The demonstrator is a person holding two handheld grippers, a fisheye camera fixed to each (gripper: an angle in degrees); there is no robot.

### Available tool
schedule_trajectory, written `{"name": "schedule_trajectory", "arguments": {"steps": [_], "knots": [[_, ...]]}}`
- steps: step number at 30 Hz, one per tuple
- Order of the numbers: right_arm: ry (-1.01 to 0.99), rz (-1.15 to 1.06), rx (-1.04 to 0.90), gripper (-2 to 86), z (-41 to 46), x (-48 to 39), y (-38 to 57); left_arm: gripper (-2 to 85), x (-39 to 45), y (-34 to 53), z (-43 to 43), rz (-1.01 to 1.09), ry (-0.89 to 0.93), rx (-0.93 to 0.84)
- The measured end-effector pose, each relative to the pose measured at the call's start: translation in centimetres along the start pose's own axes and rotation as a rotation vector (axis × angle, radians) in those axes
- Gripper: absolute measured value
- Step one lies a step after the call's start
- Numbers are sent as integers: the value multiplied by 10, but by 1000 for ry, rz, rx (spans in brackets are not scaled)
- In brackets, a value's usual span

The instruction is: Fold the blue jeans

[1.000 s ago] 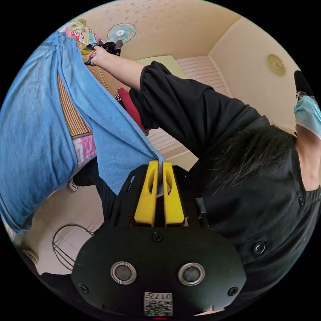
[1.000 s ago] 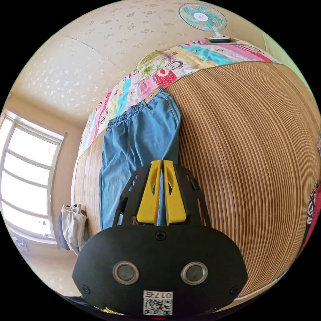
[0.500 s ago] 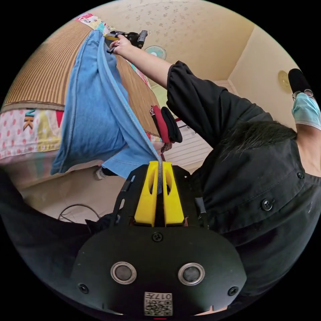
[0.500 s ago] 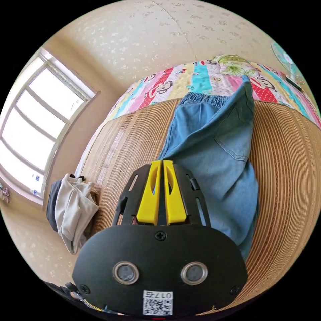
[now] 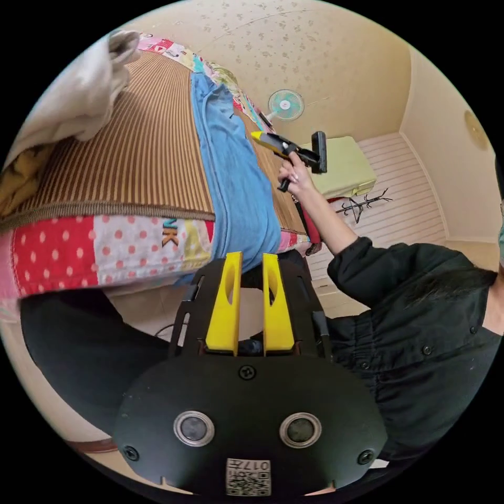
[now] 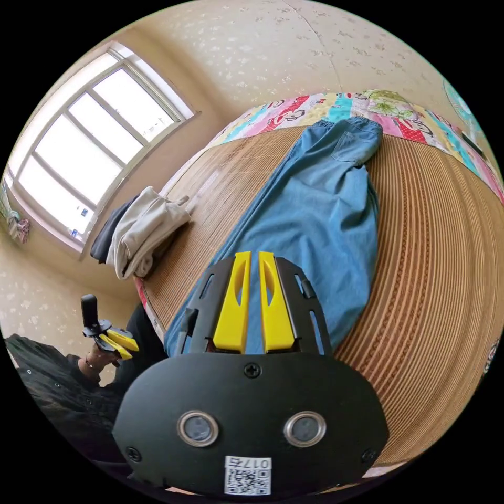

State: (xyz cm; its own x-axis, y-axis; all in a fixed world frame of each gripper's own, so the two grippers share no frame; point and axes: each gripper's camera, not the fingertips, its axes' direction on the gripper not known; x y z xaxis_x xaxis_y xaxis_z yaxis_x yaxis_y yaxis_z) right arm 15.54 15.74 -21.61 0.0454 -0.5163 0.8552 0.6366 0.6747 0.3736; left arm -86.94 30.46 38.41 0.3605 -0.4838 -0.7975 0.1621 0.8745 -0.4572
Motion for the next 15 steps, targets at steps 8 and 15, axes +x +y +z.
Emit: {"name": "schedule_trajectory", "arguments": {"steps": [8, 15], "knots": [[16, 176, 88, 61, -64, 7, 129, 90, -2, -128, 66, 12, -136, -65], [-59, 273, 147, 73, -80, 26, 168, 64, -10, -137, 70, -107, -113, -56]]}}
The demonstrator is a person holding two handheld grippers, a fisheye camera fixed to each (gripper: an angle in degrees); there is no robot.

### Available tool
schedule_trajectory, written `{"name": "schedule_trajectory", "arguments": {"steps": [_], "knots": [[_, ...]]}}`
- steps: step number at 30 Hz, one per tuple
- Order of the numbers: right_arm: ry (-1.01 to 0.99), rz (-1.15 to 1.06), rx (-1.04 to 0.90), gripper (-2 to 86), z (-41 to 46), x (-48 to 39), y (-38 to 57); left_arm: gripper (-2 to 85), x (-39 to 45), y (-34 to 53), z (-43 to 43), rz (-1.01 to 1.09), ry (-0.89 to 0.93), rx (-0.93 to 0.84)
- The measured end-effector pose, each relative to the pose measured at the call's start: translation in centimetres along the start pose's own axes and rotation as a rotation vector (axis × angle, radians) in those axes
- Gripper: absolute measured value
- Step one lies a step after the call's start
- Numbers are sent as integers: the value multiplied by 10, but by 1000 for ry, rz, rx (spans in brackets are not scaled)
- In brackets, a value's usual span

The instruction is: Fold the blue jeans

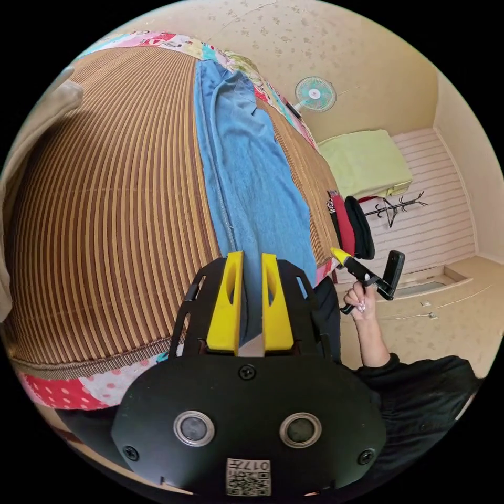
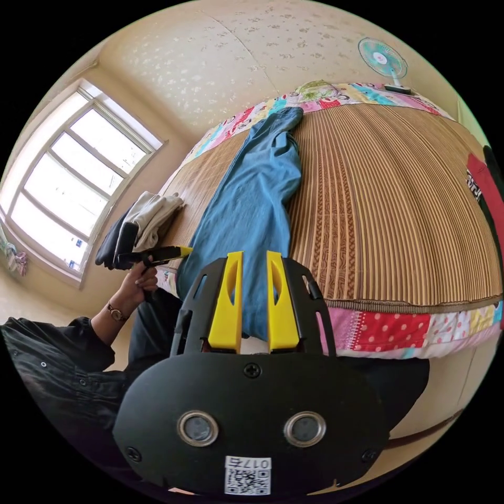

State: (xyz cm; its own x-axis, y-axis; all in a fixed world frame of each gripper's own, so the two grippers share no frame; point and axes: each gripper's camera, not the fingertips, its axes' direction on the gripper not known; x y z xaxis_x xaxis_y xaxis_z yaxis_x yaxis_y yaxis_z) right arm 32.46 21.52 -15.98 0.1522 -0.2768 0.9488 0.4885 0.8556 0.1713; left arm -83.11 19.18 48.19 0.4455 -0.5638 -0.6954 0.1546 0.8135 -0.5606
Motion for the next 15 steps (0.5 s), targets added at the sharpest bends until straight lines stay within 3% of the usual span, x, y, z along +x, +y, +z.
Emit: {"name": "schedule_trajectory", "arguments": {"steps": [5, 15], "knots": [[-73, 58, 4, 75, 0, 13, -7, 62, -25, 6, -15, -124, 272, 46], [-26, 75, -16, 88, -7, 25, -19, 93, -12, 1, -31, -143, 234, 41]]}}
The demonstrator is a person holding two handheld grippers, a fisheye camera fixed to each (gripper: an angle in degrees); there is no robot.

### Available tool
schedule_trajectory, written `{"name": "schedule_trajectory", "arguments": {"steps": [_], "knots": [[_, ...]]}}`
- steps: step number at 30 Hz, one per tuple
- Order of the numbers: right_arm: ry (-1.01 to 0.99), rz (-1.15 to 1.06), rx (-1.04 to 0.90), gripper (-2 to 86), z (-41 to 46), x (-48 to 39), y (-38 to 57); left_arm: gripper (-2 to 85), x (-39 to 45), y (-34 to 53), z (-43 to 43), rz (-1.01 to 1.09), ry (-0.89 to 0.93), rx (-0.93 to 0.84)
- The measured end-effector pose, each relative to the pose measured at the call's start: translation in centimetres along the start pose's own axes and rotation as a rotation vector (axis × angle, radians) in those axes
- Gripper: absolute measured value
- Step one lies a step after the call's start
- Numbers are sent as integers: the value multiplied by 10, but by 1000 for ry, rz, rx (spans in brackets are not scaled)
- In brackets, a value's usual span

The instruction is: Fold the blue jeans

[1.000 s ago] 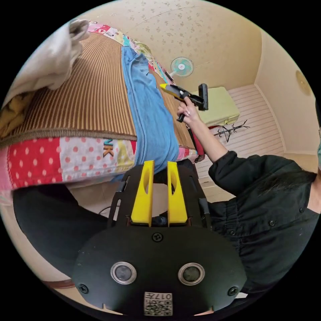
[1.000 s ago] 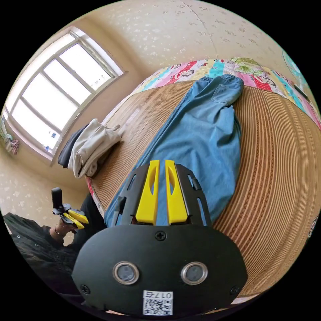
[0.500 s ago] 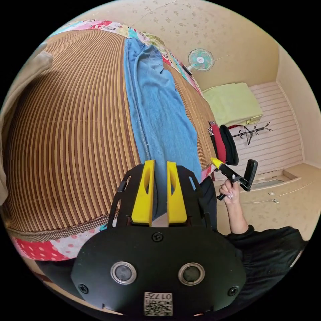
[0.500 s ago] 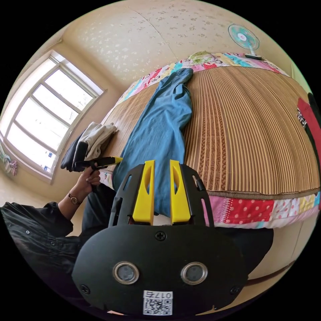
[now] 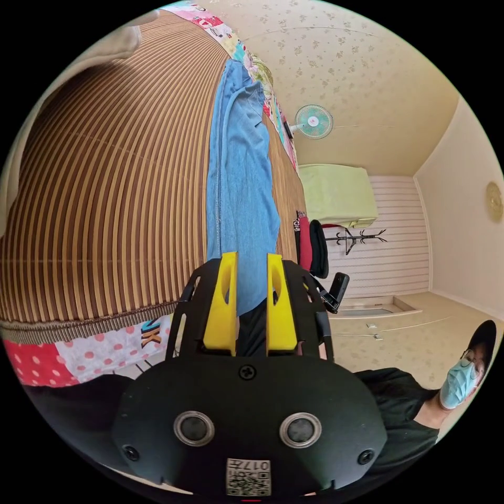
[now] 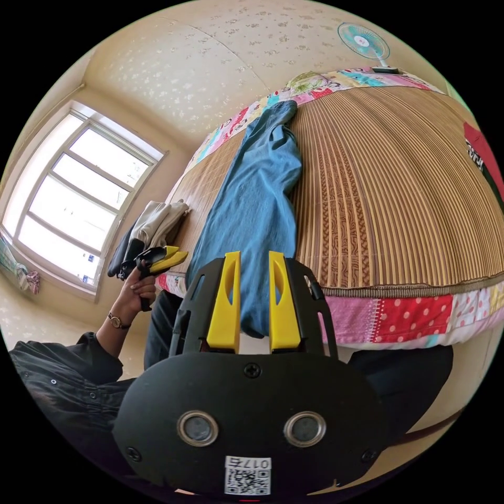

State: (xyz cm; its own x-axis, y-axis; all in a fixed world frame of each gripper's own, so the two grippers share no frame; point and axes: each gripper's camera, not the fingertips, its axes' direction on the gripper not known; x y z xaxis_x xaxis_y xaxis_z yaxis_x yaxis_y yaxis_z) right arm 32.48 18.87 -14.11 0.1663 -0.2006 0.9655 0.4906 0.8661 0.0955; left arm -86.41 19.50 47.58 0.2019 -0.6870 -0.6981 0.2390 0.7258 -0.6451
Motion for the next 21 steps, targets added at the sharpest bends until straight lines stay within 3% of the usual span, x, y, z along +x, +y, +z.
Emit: {"name": "schedule_trajectory", "arguments": {"steps": [6, 15, 21], "knots": [[92, 8, -48, 97, 4, 8, -6, 101, 9, 5, 12, 21, -134, 6], [16, 74, -13, 95, -5, 29, -9, 109, 32, 36, 33, 115, -288, 62], [76, 44, -26, 89, -2, 24, -11, 100, 47, 60, 53, 197, -407, 73]]}}
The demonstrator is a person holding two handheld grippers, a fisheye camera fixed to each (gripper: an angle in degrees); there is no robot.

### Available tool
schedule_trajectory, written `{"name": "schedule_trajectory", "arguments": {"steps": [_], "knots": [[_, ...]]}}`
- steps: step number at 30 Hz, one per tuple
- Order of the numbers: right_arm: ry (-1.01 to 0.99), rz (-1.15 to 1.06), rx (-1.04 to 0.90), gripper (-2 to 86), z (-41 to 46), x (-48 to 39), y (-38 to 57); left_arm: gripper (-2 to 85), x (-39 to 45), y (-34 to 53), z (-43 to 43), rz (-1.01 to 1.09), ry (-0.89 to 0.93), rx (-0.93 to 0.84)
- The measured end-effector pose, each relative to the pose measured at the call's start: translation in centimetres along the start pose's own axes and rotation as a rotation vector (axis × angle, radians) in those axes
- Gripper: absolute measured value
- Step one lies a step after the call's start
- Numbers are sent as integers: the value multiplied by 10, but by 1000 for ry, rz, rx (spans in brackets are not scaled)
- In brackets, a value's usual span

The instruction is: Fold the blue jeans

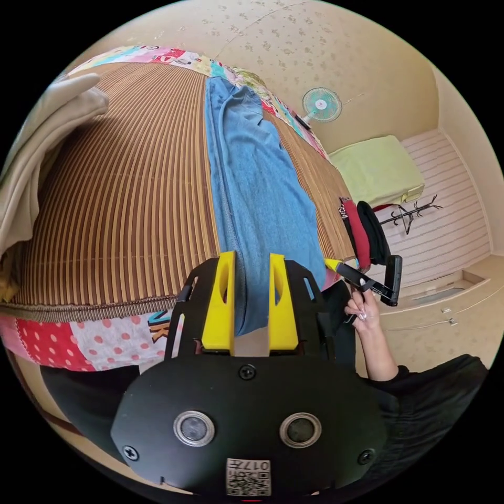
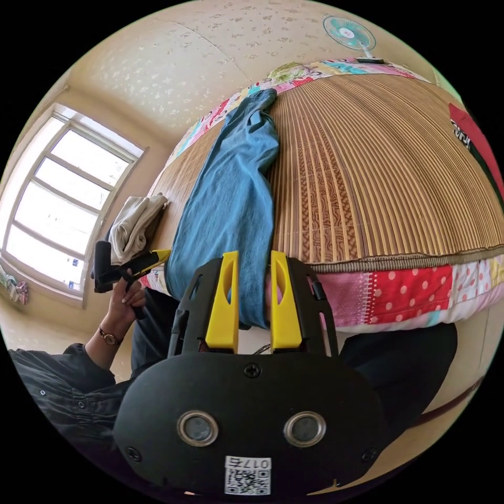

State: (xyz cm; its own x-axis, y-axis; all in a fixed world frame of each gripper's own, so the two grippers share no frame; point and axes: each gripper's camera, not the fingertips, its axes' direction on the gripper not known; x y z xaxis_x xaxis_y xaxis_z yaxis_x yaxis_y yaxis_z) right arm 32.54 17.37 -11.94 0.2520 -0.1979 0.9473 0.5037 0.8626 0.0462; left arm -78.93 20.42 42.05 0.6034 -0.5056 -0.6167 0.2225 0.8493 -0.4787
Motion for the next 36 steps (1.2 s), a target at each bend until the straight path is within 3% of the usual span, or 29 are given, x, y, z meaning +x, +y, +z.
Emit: {"name": "schedule_trajectory", "arguments": {"steps": [7, 20, 28, 34, 36], "knots": [[93, -15, -36, 42, -2, -5, -7, 42, 22, 10, 2, 41, -149, -23], [35, -86, -21, 7, -53, -25, -7, 6, 6, 49, -69, -32, 74, 52], [31, -56, -171, 6, -36, -6, 6, 1, -42, 83, -74, -130, 225, 31], [7, -81, -156, 4, -55, -12, 10, -9, -25, 92, -108, -13, 216, 51], [26, -79, -190, 4, -49, -5, 12, -9, -31, 99, -99, -32, 128, -6]]}}
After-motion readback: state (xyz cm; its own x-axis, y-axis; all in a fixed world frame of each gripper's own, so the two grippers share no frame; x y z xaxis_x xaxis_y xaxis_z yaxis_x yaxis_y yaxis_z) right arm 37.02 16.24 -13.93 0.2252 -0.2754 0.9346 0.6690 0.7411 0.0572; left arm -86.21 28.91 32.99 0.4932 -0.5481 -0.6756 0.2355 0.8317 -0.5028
